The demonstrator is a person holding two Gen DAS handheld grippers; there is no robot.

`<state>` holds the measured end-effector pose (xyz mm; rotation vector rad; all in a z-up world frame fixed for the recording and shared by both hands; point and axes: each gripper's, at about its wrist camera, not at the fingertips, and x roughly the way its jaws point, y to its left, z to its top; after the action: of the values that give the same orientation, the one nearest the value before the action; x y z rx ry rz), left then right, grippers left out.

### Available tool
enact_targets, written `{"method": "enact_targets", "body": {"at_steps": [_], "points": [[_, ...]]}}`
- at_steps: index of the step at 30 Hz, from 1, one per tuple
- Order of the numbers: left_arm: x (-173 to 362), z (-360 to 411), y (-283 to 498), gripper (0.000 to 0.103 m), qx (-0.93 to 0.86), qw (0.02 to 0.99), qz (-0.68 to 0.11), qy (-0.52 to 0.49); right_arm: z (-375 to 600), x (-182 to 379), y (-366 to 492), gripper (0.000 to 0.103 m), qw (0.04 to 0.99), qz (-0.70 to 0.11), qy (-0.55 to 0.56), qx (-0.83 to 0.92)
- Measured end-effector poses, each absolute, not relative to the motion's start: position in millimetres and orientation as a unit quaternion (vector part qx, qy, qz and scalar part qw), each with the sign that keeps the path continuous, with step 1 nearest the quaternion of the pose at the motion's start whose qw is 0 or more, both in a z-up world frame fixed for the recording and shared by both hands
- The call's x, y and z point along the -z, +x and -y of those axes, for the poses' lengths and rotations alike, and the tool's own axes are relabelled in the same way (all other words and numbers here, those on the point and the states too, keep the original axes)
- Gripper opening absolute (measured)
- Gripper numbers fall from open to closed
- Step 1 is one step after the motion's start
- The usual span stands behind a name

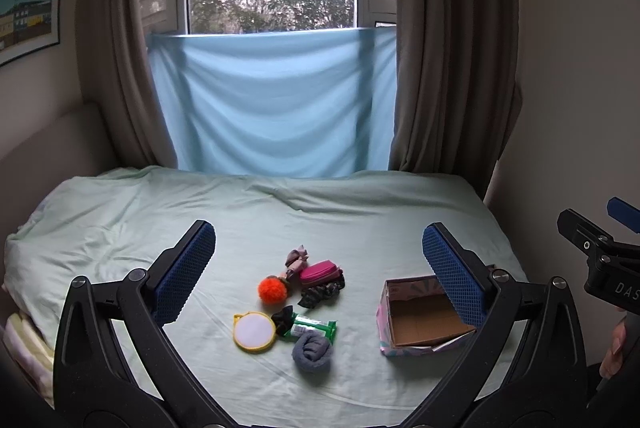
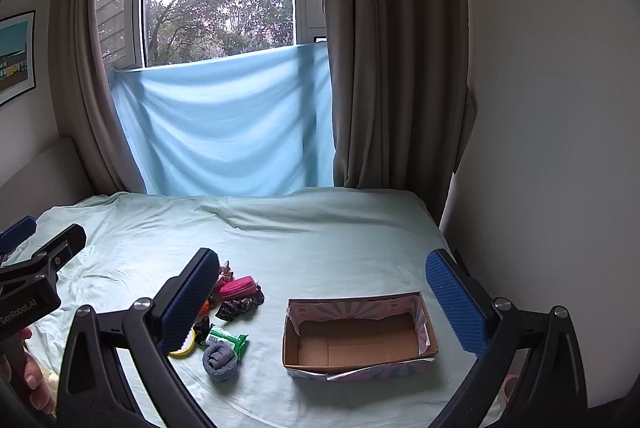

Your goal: Organize soft objects

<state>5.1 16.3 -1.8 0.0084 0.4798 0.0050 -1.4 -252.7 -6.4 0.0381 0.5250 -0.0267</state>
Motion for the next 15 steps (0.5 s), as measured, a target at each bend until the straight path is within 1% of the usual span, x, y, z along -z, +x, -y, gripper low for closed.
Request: {"method": "enact_targets", "body": {"at_steps": [15], "points": [[3.3,-16.5,5.7,0.103,-0.004,0.971,-0.238,0.006,249.1,4.9,-2.3,0.103,0.965,-0.261,0.021,0.008]]}}
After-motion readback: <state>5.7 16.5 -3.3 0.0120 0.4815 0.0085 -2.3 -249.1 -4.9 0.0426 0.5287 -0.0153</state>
